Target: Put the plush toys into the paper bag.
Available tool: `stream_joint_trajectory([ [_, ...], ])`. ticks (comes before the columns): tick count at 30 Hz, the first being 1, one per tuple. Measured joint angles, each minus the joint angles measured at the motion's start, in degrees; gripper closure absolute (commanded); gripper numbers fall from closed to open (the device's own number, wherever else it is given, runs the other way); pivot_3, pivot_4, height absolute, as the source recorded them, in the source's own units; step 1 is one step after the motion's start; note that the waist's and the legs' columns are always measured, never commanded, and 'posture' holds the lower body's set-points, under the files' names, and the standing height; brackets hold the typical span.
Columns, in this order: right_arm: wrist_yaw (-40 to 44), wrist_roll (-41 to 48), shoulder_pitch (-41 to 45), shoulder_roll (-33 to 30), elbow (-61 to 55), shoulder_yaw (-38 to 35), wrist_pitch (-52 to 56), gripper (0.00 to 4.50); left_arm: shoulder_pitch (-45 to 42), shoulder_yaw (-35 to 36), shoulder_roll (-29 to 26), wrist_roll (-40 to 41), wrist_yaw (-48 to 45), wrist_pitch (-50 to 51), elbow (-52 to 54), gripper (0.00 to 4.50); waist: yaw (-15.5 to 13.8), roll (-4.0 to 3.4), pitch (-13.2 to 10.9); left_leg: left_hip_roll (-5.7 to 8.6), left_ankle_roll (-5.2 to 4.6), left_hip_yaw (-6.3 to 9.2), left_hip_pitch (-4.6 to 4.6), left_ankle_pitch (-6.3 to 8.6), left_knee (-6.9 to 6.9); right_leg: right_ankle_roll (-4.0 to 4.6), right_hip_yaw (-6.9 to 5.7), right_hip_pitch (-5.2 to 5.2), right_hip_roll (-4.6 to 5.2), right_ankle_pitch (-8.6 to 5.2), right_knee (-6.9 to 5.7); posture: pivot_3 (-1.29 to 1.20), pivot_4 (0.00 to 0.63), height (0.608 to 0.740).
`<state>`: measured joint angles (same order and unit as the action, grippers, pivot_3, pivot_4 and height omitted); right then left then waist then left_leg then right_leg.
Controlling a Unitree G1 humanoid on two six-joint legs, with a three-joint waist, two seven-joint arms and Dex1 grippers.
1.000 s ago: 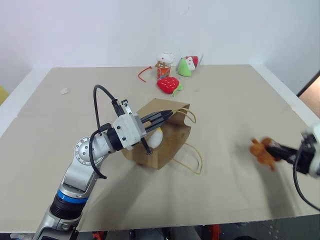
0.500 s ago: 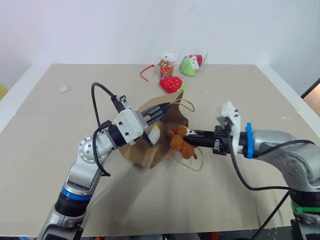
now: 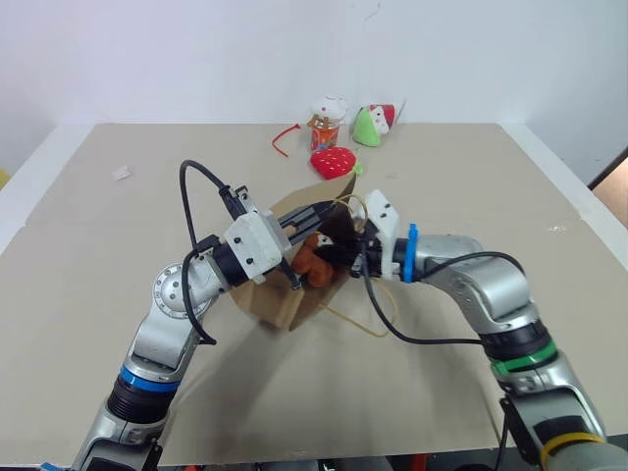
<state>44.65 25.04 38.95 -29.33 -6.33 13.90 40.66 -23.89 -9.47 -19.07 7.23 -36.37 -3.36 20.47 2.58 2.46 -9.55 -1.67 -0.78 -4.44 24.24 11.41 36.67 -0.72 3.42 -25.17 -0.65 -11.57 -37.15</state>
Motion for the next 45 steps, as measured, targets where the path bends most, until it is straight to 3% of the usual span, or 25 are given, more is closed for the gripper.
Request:
stream_joint_trajectory([
  [2,-0.08,-0.94,0.86,1.20,0.92,0.50,-0.99,4.25,-0.01,0.04,-0.01,-0.03,0.10,0.12,0.03,4.50,-0.02,0.00,0.00,-0.01,0.00,0.02,0.00,0.00,0.01,0.00,-0.03,0.01,-0.01,0.00,-0.01,0.00,0.150,0.740],
  [6,-0.04,-5.15,1.99,3.46,4.03,3.62,-4.85,2.46,-0.05,0.03,0.06,-0.26,0.55,1.12,0.31,4.50,-0.04,0.00,0.00,-0.01,0.01,0.00,0.00,-0.01,0.01,0.01,-0.03,0.00,0.01,0.00,-0.01,0.00,0.150,0.740],
  [14,2.34,-4.40,1.65,1.42,1.68,1.63,-3.88,0.05,-0.12,-0.03,0.14,-0.51,1.10,1.41,0.45,4.50,-0.07,0.00,0.00,-0.01,0.01,0.01,0.03,-0.01,0.01,0.02,-0.04,-0.02,0.02,0.01,-0.02,0.00,0.150,0.740],
  [23,7.95,3.63,-8.06,-10.50,-12.37,-8.31,3.33,0.05,-0.34,0.06,-0.04,-0.50,1.11,2.04,0.80,4.50,-0.20,0.00,0.00,-0.03,0.00,0.00,-0.01,-0.01,0.03,0.04,-0.04,0.00,0.03,0.02,-0.02,0.00,0.150,0.740],
  [28,8.95,5.94,-14.06,-16.02,-14.20,-13.89,5.79,0.05,-0.47,0.04,-0.07,-0.47,1.10,2.19,0.89,4.50,-0.52,0.01,0.01,-0.02,0.00,0.04,-0.04,-0.02,0.05,0.05,-0.10,0.07,0.02,0.02,-0.03,0.00,0.150,0.740],
  [31,6.12,3.71,-18.63,-14.93,-10.98,-14.59,4.43,0.05,-0.48,0.08,0.00,-0.47,1.11,2.26,0.90,4.50,-0.35,0.01,0.01,-0.02,0.00,-0.04,-0.06,-0.02,0.09,0.02,-0.01,0.04,0.01,0.04,-0.03,0.00,0.150,0.740],
  [41,1.23,-0.92,-20.00,-8.76,-4.80,-11.47,-0.39,0.05,-0.52,-0.09,0.11,-0.47,1.08,2.57,0.94,4.50,-0.38,0.00,0.01,-0.02,-0.03,-0.01,-0.06,-0.07,0.09,-0.01,-0.02,0.06,-0.02,0.08,-0.04,0.00,0.150,0.740],
  [44,0.56,-3.31,-20.06,-7.82,-2.80,-9.35,-2.42,0.78,-0.52,-0.09,0.09,-0.47,1.07,2.57,0.93,4.50,-0.40,0.00,0.01,0.01,-0.03,-0.03,-0.03,-0.07,0.09,-0.01,0.00,0.05,0.01,0.08,-0.04,0.00,0.150,0.740],
  [45,0.43,-4.97,-20.42,-7.82,-2.08,-8.00,-3.81,1.27,-0.52,-0.08,0.09,-0.47,1.08,2.57,0.94,4.50,-0.42,0.00,0.01,0.01,-0.03,-0.02,-0.03,-0.07,0.09,-0.01,-0.01,0.05,0.01,0.08,-0.04,0.00,0.150,0.740],
])
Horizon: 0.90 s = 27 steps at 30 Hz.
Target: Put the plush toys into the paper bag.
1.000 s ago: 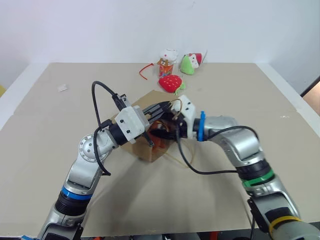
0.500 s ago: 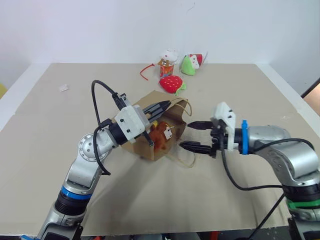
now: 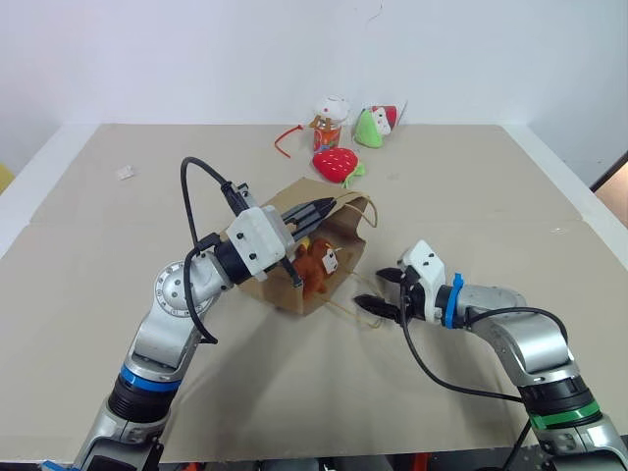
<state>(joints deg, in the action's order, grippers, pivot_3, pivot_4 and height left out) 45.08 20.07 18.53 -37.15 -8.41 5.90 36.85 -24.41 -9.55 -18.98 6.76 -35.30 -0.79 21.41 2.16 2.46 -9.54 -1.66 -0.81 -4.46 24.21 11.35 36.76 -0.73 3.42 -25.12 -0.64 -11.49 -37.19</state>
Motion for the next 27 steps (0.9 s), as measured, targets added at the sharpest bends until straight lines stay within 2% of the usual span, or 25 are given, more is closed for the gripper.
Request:
stream_joint_trajectory([
  [1,-0.01,-0.16,-0.05,0.00,0.07,0.18,-0.11,1.60,0.00,0.00,0.00,0.00,0.00,0.00,0.00,4.50,0.00,0.00,0.00,0.00,0.00,0.00,0.00,0.00,0.00,0.00,0.00,0.00,0.00,0.00,0.00,0.00,0.150,0.740],
  [2,-0.17,-0.71,-0.14,0.05,0.16,0.34,-0.82,1.71,0.00,0.00,0.00,0.00,0.00,0.00,0.00,4.50,0.00,0.00,0.00,0.00,0.00,-0.01,0.00,0.00,0.00,0.00,0.01,-0.01,0.00,0.00,0.00,0.00,0.150,0.740],
  [3,-0.09,-0.95,-0.32,0.05,0.15,0.36,-1.17,2.41,0.00,0.00,0.00,0.00,0.00,0.00,0.01,4.50,0.01,0.00,0.00,-0.01,0.00,0.02,-0.01,0.00,0.00,0.00,-0.01,0.00,-0.02,0.00,0.00,0.00,0.150,0.740],
  [4,-0.08,-0.98,-0.34,0.05,0.15,0.36,-1.21,2.57,0.00,0.00,0.00,0.00,0.00,0.00,0.01,4.50,0.01,0.00,0.00,-0.01,0.00,0.02,-0.01,0.00,0.00,0.00,-0.01,0.00,-0.02,0.00,0.00,0.00,0.150,0.740],
  [5,0.16,-1.03,-0.64,0.05,0.15,0.35,-1.71,3.20,0.00,0.01,-0.04,0.00,0.01,0.00,0.01,4.50,-0.01,0.00,0.00,-0.01,0.00,0.03,-0.01,0.00,0.00,0.00,-0.02,0.00,-0.02,0.00,-0.01,0.00,0.150,0.740],
  [6,0.41,-1.03,-0.78,0.05,0.15,0.35,-1.93,3.31,0.00,0.01,-0.06,0.00,0.00,0.00,0.01,4.50,-0.01,0.00,0.00,-0.02,0.00,0.03,-0.01,0.00,0.00,0.00,-0.02,0.00,-0.03,0.00,-0.01,0.00,0.150,0.740],
  [7,0.80,-1.04,-0.84,0.05,0.15,0.35,-2.12,3.83,0.00,0.01,-0.06,-0.01,0.01,0.00,0.01,4.50,0.00,0.00,0.00,-0.02,0.00,0.02,-0.01,0.00,0.00,0.00,-0.01,0.00,-0.03,0.00,-0.01,0.00,0.150,0.740],
  [9,1.27,-0.99,-1.05,0.05,0.12,0.35,-2.32,4.42,0.00,0.02,-0.08,-0.01,0.01,-0.02,0.01,4.50,-0.01,0.00,0.00,-0.01,0.00,0.02,-0.01,0.00,0.00,0.00,-0.01,0.01,-0.02,0.00,-0.01,0.00,0.150,0.740],
  [14,1.72,-0.79,-1.33,0.18,-0.05,0.18,-2.71,4.47,0.00,0.01,-0.09,-0.01,0.00,-0.07,0.00,4.50,-0.01,0.00,0.00,-0.01,0.00,0.01,-0.01,0.00,0.00,0.00,0.00,0.01,-0.02,0.01,-0.01,0.00,0.150,0.740],
  [19,2.62,3.75,-0.17,-0.06,-2.27,-4.43,-1.13,4.47,0.00,0.04,-0.13,0.02,-0.05,-0.14,-0.01,4.50,-0.01,-0.01,0.00,-0.01,0.00,0.01,-0.01,0.00,0.02,-0.02,0.00,0.01,-0.01,0.01,-0.01,0.00,0.150,0.740],
  [22,4.68,10.78,6.74,-5.96,-6.45,-14.35,3.63,4.47,-0.09,0.45,-0.37,0.30,-0.14,-0.19,-0.01,4.50,-0.07,0.06,0.04,-0.01,0.00,0.06,-0.02,0.00,0.05,-0.02,-0.05,0.07,-0.01,0.01,0.00,0.00,0.150,0.740],
  [27,7.88,19.30,13.44,-15.24,-8.45,-19.11,12.56,4.47,-1.04,1.02,-0.44,-0.03,0.36,-0.65,-0.37,4.50,-0.14,-0.01,0.00,0.00,0.00,0.03,0.00,0.00,0.02,-0.01,0.00,0.02,0.00,0.01,0.00,0.00,0.150,0.740],
])
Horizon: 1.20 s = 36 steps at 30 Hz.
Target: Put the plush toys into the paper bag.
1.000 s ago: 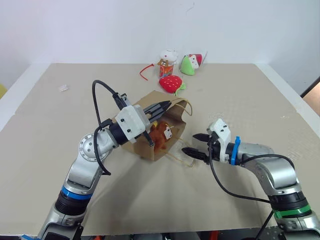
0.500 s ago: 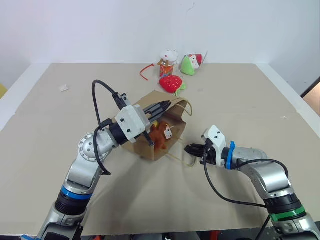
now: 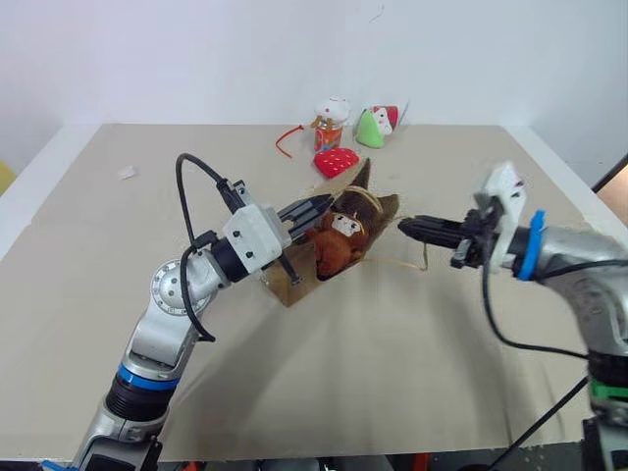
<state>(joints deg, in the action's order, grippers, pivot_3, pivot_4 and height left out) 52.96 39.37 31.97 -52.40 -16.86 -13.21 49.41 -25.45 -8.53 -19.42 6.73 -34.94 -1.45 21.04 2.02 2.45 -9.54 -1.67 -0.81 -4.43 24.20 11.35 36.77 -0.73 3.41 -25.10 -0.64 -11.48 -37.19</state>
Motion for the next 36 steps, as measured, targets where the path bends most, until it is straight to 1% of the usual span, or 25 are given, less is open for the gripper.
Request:
stream_joint_trajectory([
  [1,0.05,0.10,0.18,-0.14,-0.05,-0.17,0.12,4.47,-0.02,0.00,0.00,0.00,0.02,0.00,-0.01,4.50,0.00,0.00,0.00,0.00,0.00,0.00,0.00,0.00,0.00,0.00,0.00,0.00,0.00,0.00,0.00,0.00,0.150,0.740],
  [2,0.62,1.75,1.91,-1.84,-0.62,-1.14,1.65,4.47,-0.07,0.00,0.09,-0.10,0.42,-0.10,-0.22,4.50,0.00,0.02,0.01,-0.01,0.00,0.03,-0.02,0.00,0.00,0.02,-0.02,0.02,-0.01,-0.01,0.00,0.00,0.150,0.740],
  [5,0.78,4.33,3.43,-3.46,-1.84,-0.92,4.34,4.47,-0.06,0.00,0.23,-0.24,0.91,-0.10,-0.37,4.50,0.01,0.02,0.01,-0.02,0.00,0.01,-0.02,0.00,-0.01,0.02,0.00,0.01,0.00,-0.01,0.00,0.00,0.150,0.740],
  [11,0.61,5.47,4.02,-3.63,-2.67,0.08,5.54,4.47,-0.01,-0.01,0.34,-0.84,1.81,-0.15,-1.27,4.50,0.00,0.01,0.01,0.00,0.00,-0.02,0.00,0.00,0.02,-0.02,0.01,0.01,0.02,0.01,0.00,0.00,0.150,0.740],
  [14,0.21,2.65,2.00,-3.40,-2.53,3.28,3.56,4.47,0.55,-0.17,0.53,-1.57,2.28,-0.15,-1.51,4.50,0.01,0.02,0.02,0.00,0.00,-0.03,0.00,0.00,0.01,-0.02,0.01,0.01,0.03,0.01,0.01,0.00,0.150,0.740],
  [15,-0.18,0.35,1.43,-2.84,-1.79,5.26,1.82,4.47,1.16,-0.64,0.64,-1.83,2.48,-0.14,-1.51,4.50,0.01,0.01,0.01,0.00,0.00,-0.06,0.02,0.00,0.01,-0.02,0.04,-0.03,0.02,0.01,0.00,0.00,0.150,0.740],
  [20,-0.38,-0.82,1.46,-2.32,-0.68,5.83,0.37,4.47,1.66,-0.66,0.61,-1.97,2.55,-0.05,-1.37,4.50,0.01,0.01,0.01,-0.01,0.00,-0.04,0.02,0.00,0.01,-0.02,0.02,-0.03,0.01,0.01,0.00,0.00,0.150,0.740],
  [21,-0.38,-0.92,1.46,-2.30,-0.58,5.89,0.32,4.16,1.74,-0.66,0.60,-2.02,2.55,-0.01,-1.34,4.50,0.01,0.01,0.01,-0.01,0.00,-0.04,0.02,0.00,0.01,-0.02,0.03,-0.02,0.01,0.01,0.00,0.00,0.150,0.740],
  [22,-0.38,-1.00,1.50,-2.27,-0.37,5.95,0.26,4.16,1.84,-0.65,0.59,-2.10,2.55,0.05,-1.30,4.50,0.01,0.01,0.01,-0.01,0.00,-0.04,0.02,0.00,0.01,-0.02,0.02,-0.02,0.01,0.01,0.00,0.00,0.150,0.740],
  [24,-0.45,-1.32,1.69,-2.14,0.19,6.00,0.08,3.42,2.09,-0.64,0.50,-2.27,2.56,0.15,-1.23,4.50,0.00,0.01,0.01,-0.01,0.00,-0.04,0.02,0.00,0.01,-0.02,0.02,-0.02,0.02,0.01,0.00,0.00,0.150,0.740],
  [26,-0.69,-0.49,3.17,-1.43,1.39,5.90,0.80,2.83,2.34,-0.70,0.45,-2.23,2.53,0.77,-0.46,4.50,0.10,0.01,0.01,-0.01,0.00,-0.07,0.01,0.00,0.01,-0.02,0.05,-0.03,0.02,0.02,0.00,0.00,0.150,0.740],
  [27,-0.74,-0.23,3.40,-1.38,1.51,5.85,0.99,2.39,2.36,-0.70,0.44,-2.21,2.53,0.88,-0.23,4.50,0.08,0.01,0.01,-0.01,0.00,-0.05,0.01,0.00,0.01,-0.02,0.03,-0.03,0.02,0.02,0.00,0.00,0.150,0.740],
  [28,-0.74,-0.10,3.60,-1.34,1.54,5.83,1.11,2.17,2.36,-0.69,0.44,-2.19,2.52,1.00,-0.08,4.50,0.06,0.01,0.01,-0.01,0.00,-0.05,0.01,0.00,0.01,-0.02,0.02,-0.02,0.02,0.02,0.00,0.00,0.150,0.740],
  [29,-0.78,0.85,4.69,-0.90,1.56,5.60,1.40,1.69,2.36,-0.69,0.44,-2.17,2.52,1.47,0.11,4.50,0.04,0.01,0.01,-0.02,0.00,-0.02,0.02,0.00,0.01,-0.02,0.00,-0.02,0.01,0.01,0.00,0.00,0.150,0.740],
  [31,-1.42,1.04,6.30,0.28,2.00,4.98,1.24,1.10,2.36,-0.70,0.46,-2.17,2.48,1.70,0.12,4.50,0.08,0.00,0.01,-0.02,0.00,-0.05,0.01,0.00,0.01,-0.02,0.03,-0.03,0.01,0.01,0.00,0.00,0.150,0.740],
  [33,-1.76,1.10,6.93,0.28,2.31,4.10,1.12,0.64,2.36,-0.69,0.45,-2.17,2.47,1.84,0.12,4.50,0.01,0.01,0.01,-0.02,0.00,-0.02,0.02,0.00,0.01,-0.02,0.00,-0.01,0.02,0.01,0.00,0.00,0.150,0.740],
  [34,-1.93,1.35,7.14,0.26,2.59,3.53,1.03,0.18,2.36,-0.69,0.45,-1.80,2.38,2.19,0.13,4.24,-0.01,0.01,0.01,-0.01,0.00,-0.04,0.02,0.00,0.01,-0.02,0.02,-0.02,0.03,0.01,0.01,0.00,0.150,0.740],
  [35,-2.01,1.40,7.14,0.26,2.94,3.31,0.91,0.07,2.35,-0.69,0.46,-1.56,2.30,2.65,0.14,4.07,-0.01,0.00,0.01,0.00,0.00,-0.05,0.03,0.00,0.01,-0.02,0.03,-0.02,0.03,0.01,0.01,0.00,0.150,0.740],
  [36,-2.68,0.97,7.35,0.27,4.54,1.94,-0.10,0.00,2.35,-0.66,0.46,-1.05,2.04,3.17,0.14,3.70,-0.03,0.00,0.01,0.00,0.00,-0.05,0.03,0.00,0.01,-0.02,0.03,-0.02,0.03,0.01,0.01,0.00,0.150,0.740],
])
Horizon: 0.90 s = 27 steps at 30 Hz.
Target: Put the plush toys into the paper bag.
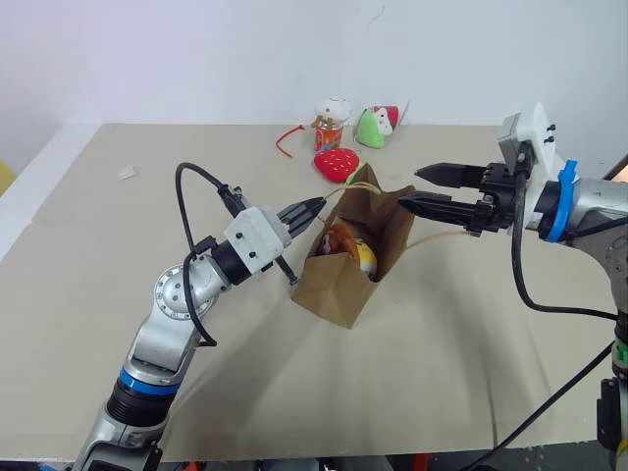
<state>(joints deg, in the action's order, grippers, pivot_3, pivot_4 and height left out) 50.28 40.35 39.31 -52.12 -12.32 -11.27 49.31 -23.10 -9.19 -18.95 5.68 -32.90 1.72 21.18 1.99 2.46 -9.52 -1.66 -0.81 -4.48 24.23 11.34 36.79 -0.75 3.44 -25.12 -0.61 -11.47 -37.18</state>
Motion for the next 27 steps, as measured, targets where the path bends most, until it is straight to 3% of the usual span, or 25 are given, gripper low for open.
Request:
stream_joint_trajectory([
  [2,-1.75,0.52,2.19,0.86,1.43,-2.72,-0.60,0.00,-0.01,0.00,0.02,0.72,-0.16,0.02,0.00,2.64,0.08,0.00,0.00,-0.02,0.00,0.01,-0.01,0.00,-0.01,0.00,0.00,-0.01,-0.02,0.01,-0.01,0.00,0.150,0.740],
  [4,-1.97,1.22,2.62,0.88,1.45,-3.77,-0.57,0.00,-0.01,0.03,0.01,1.06,-0.20,0.03,-0.01,2.30,0.05,0.00,0.00,-0.03,0.00,0.04,-0.01,0.00,-0.01,0.02,-0.02,0.00,-0.03,0.00,-0.01,0.00,0.150,0.740],
  [7,1.84,6.52,0.69,-2.56,-0.46,-6.48,3.44,0.00,-0.02,0.33,-0.41,2.31,-1.34,0.09,0.00,1.31,-0.06,-0.01,0.00,-0.02,0.00,0.05,0.01,0.01,-0.04,0.05,-0.02,0.00,-0.02,-0.03,0.01,0.00,0.150,0.740],
  [12,6.63,12.96,-2.98,-6.79,-5.04,-7.80,8.41,0.00,0.67,1.92,-0.90,7.31,-3.10,1.51,1.23,1.31,-0.26,-0.01,0.00,-0.03,-0.01,0.04,-0.01,0.01,-0.03,0.02,-0.03,0.00,-0.01,-0.02,0.00,0.00,0.150,0.740],
  [15,9.67,17.05,-5.97,-8.67,-7.37,-8.18,11.22,0.56,3.71,4.22,-3.98,12.50,-6.18,3.28,4.75,1.26,-0.17,-0.02,0.00,-0.07,-0.01,0.02,-0.05,0.01,-0.03,0.04,-0.02,0.00,-0.01,-0.02,0.00,0.00,0.150,0.740],
  [19,10.98,20.21,-10.65,-9.51,-11.63,-7.50,13.47,2.22,9.23,5.81,-9.13,18.59,-10.94,6.62,8.10,1.26,-0.24,0.00,0.02,-0.14,-0.01,0.06,-0.08,0.00,-0.01,0.16,-0.12,0.06,-0.01,-0.09,0.00,0.00,0.150,0.740],
  [20,11.00,20.20,-11.83,-9.49,-12.44,-6.93,13.49,3.00,10.03,6.41,-9.78,19.33,-11.47,7.31,8.58,1.26,-0.25,-0.01,0.01,-0.12,-0.01,0.03,-0.08,0.00,-0.01,0.26,-0.12,0.04,0.00,-0.15,-0.01,0.00,0.150,0.740],
  [21,10.92,20.13,-12.40,-9.46,-12.77,-6.55,13.45,3.23,10.42,6.82,-10.05,20.01,-11.60,7.76,8.85,1.26,-0.26,-0.01,0.01,-0.11,-0.02,0.01,-0.08,0.00,0.00,0.31,-0.11,0.04,0.00,-0.17,0.00,0.00,0.150,0.740],
  [22,10.85,19.68,-14.06,-9.45,-14.04,-5.60,13.02,3.80,11.56,8.01,-11.35,21.61,-12.27,8.91,9.42,1.26,-0.28,-0.01,0.01,-0.10,-0.02,-0.02,-0.07,-0.01,0.03,0.31,-0.11,0.04,0.02,-0.18,0.00,0.00,0.150,0.740],
  [25,10.67,18.62,-15.52,-9.15,-15.09,-4.06,12.12,4.44,13.01,9.83,-12.58,23.09,-12.50,10.39,9.80,1.26,-0.23,-0.01,0.01,-0.11,-0.02,-0.05,-0.08,-0.01,0.06,0.31,-0.15,0.04,0.07,-0.18,0.00,0.00,0.150,0.740],
  [27,10.43,16.60,-17.15,-8.86,-15.43,-2.34,10.51,4.44,13.57,11.42,-13.25,23.47,-12.35,10.99,9.01,1.26,-0.33,0.00,0.01,-0.10,-0.03,-0.02,-0.08,-0.01,0.09,0.32,-0.19,0.06,0.08,-0.18,0.01,0.00,0.150,0.740],
])
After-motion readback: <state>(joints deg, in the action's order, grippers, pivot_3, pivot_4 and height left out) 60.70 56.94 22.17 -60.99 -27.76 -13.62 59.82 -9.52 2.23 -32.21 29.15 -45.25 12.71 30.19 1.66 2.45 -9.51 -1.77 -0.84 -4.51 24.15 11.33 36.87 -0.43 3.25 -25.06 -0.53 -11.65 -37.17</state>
